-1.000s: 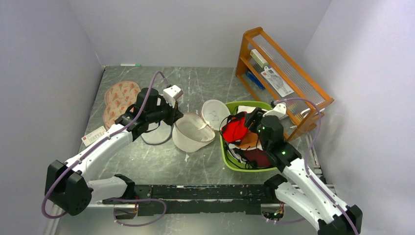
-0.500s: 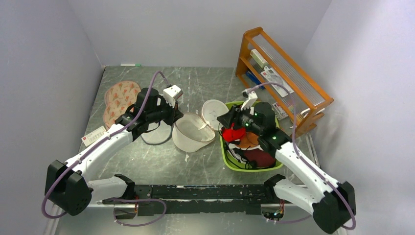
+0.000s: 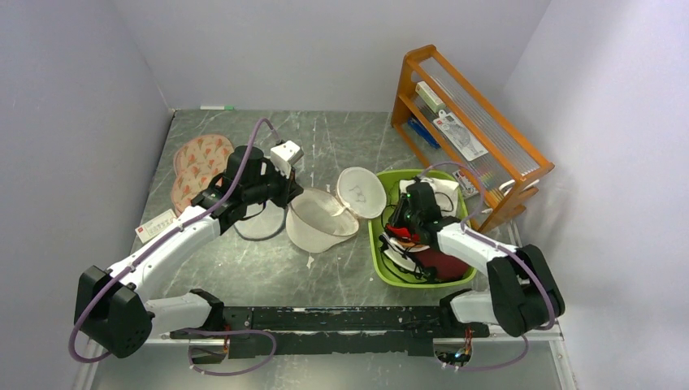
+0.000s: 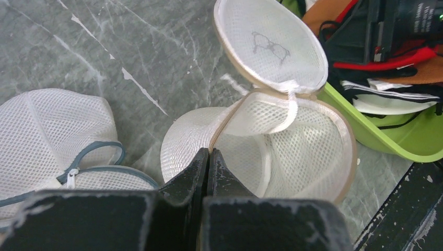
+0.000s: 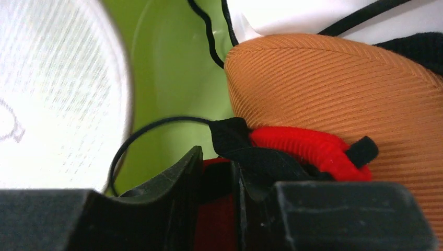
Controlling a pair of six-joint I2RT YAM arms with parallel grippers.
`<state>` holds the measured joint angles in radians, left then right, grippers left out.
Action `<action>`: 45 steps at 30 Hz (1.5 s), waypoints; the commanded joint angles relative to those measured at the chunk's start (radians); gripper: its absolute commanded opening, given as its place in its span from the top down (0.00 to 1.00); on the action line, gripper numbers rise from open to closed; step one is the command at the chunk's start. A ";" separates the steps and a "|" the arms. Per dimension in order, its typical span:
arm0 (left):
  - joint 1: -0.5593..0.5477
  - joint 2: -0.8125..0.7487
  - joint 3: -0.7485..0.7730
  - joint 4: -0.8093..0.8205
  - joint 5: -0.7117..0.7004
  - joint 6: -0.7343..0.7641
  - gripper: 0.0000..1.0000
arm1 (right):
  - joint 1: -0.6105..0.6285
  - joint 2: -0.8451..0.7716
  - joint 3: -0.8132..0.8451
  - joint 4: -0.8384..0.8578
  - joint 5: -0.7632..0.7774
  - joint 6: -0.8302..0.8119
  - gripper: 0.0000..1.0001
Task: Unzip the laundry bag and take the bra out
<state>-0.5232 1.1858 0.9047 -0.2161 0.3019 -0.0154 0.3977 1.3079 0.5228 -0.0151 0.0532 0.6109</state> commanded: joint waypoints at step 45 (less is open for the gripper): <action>-0.006 -0.026 0.040 -0.038 -0.179 0.008 0.93 | -0.089 0.179 0.313 0.140 -0.387 -0.131 0.10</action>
<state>-0.5247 1.1732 0.9230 -0.2600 0.1581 -0.0147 0.3325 1.4101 0.8028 0.0944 -0.2508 0.4896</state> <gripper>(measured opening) 0.072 0.900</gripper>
